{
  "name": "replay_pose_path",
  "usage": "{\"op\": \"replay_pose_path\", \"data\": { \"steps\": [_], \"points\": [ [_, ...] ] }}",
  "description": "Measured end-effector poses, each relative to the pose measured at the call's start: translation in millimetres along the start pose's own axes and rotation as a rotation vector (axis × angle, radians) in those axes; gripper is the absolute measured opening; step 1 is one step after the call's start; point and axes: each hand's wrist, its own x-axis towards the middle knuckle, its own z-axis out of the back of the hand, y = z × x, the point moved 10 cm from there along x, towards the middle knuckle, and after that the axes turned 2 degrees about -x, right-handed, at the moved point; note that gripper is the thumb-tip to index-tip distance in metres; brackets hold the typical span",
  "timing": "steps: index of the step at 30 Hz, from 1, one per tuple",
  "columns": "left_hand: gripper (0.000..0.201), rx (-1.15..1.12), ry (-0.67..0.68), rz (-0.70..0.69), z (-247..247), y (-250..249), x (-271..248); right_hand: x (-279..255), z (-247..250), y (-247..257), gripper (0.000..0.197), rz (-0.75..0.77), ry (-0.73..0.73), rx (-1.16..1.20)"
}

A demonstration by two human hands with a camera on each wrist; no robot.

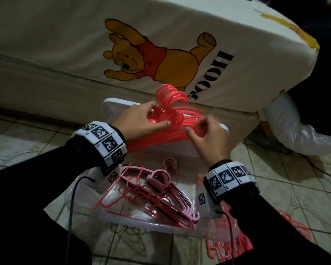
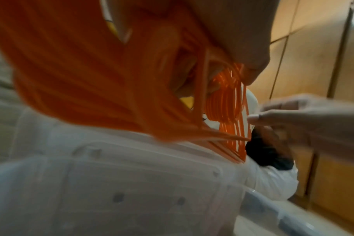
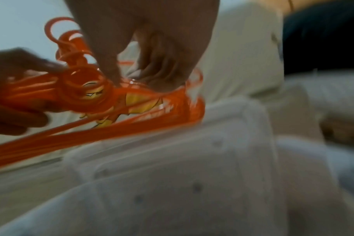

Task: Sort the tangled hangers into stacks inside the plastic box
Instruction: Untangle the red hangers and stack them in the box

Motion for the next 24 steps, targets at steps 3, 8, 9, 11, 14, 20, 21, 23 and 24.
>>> {"op": "replay_pose_path", "data": {
  "steps": [3, 8, 9, 11, 14, 20, 21, 23, 24],
  "points": [
    [0.050, 0.068, 0.073, -0.014, -9.2, 0.6, -0.9, 3.6, 5.8, 11.8, 0.067, 0.173, -0.028, -0.330],
    [0.047, 0.089, 0.129, -0.052, -22.2, -4.5, -4.2, -14.5, -43.6, 20.7, 0.083, 0.346, 0.352, -0.421],
    [0.047, 0.078, 0.144, -0.055, -24.3, -5.7, -4.1, -15.3, -47.1, 20.5, 0.078, 0.346, 0.376, -0.406],
    [0.048, 0.044, 0.182, -0.046, -28.3, -6.4, -3.8, -12.6, -44.4, 21.4, 0.064, 0.337, 0.358, -0.347],
    [0.055, 0.002, 0.248, -0.021, -33.5, -5.9, -5.6, -7.8, -37.3, 21.6, 0.040, 0.325, 0.314, -0.299],
    [0.058, 0.257, 0.333, -0.069, -37.8, -8.1, -5.4, -12.5, -39.8, 22.4, 0.013, 0.402, 0.306, -0.502],
    [0.053, 0.337, 0.339, -0.081, -37.7, -7.0, -5.2, -12.7, -40.6, 22.5, 0.012, 0.407, 0.304, -0.503],
    [0.038, 0.541, 0.255, -0.110, -31.3, -7.0, -4.2, -11.8, -44.8, 17.5, 0.013, 0.381, 0.315, -0.503],
    [0.033, 0.639, 0.166, -0.126, -24.9, -9.3, -3.6, -10.0, -46.4, 14.4, 0.015, 0.353, 0.321, -0.492]
  ]
}}
